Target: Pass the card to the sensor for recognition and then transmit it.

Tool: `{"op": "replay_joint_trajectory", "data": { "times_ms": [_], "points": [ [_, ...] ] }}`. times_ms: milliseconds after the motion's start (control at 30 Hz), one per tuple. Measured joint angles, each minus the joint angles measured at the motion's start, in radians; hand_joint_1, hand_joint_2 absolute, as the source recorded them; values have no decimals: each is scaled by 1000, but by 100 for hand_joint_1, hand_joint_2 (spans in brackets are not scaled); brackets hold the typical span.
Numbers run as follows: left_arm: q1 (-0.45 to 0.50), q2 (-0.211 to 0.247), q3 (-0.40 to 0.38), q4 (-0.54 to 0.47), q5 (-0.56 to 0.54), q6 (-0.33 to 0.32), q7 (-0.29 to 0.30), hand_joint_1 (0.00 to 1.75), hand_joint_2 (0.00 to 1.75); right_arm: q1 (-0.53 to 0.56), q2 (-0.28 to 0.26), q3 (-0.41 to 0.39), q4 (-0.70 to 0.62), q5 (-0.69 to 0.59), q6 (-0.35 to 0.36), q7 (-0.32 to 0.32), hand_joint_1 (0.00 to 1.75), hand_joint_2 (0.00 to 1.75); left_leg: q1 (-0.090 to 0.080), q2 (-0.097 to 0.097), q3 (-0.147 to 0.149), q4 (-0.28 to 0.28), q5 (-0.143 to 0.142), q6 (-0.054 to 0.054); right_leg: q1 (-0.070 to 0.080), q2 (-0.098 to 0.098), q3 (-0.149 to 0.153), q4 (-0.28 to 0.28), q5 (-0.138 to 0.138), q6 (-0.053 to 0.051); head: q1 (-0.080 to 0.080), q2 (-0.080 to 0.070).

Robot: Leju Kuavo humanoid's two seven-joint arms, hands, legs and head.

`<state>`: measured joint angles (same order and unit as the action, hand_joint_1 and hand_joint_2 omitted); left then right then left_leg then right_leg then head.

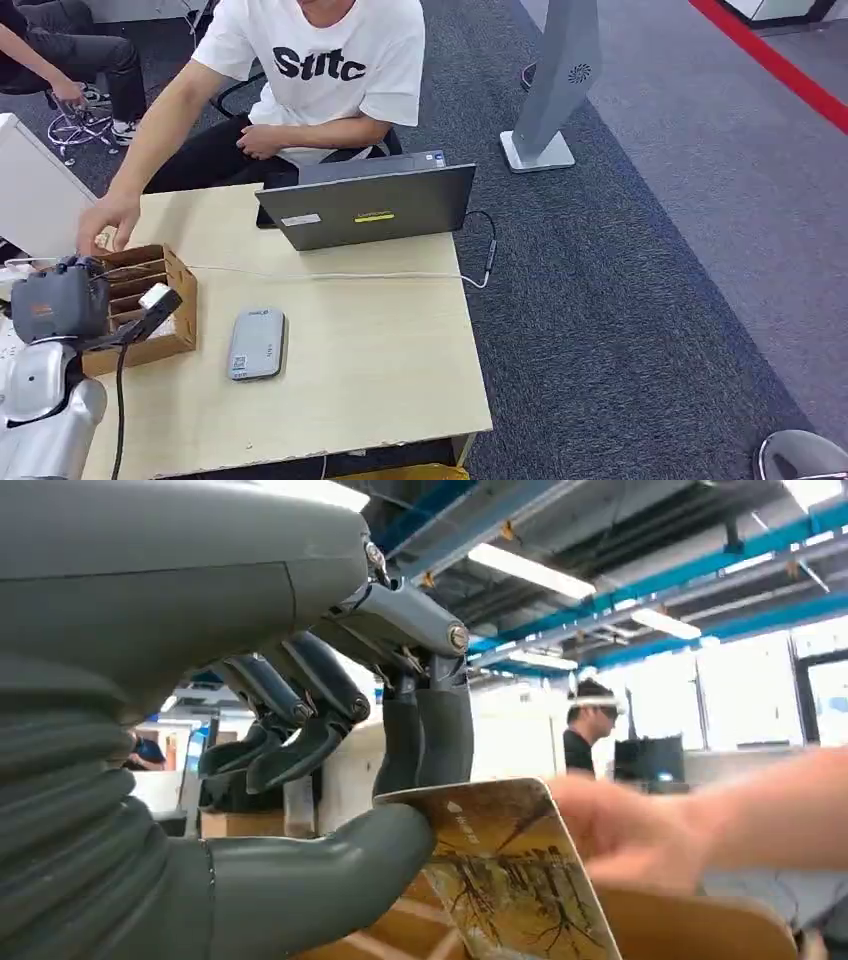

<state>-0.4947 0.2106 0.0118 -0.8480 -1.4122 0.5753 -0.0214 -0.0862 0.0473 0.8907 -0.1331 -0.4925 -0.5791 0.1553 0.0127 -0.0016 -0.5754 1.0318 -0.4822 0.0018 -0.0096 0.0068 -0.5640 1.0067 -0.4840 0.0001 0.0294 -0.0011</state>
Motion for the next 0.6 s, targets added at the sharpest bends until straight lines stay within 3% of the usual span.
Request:
{"op": "replay_joint_trajectory", "data": {
  "times_ms": [167,333,600],
  "points": [
    [-6,11,11,-71,36,-3,-6,175,175,0,-1,2,0,-4,-6,-6,0,175,0,0,0,0,0,0,0,0,0,0,0,0,0,0],
    [-42,41,20,-177,71,-45,-18,175,175,0,-3,14,1,-12,-12,-12,0,175,0,0,0,0,0,0,0,0,0,0,0,0,0,0],
    [-78,66,34,-231,67,-75,-15,175,175,0,-3,24,2,-13,-11,-12,0,175,0,0,0,0,0,0,0,0,0,0,0,0,0,0]
  ]
}}
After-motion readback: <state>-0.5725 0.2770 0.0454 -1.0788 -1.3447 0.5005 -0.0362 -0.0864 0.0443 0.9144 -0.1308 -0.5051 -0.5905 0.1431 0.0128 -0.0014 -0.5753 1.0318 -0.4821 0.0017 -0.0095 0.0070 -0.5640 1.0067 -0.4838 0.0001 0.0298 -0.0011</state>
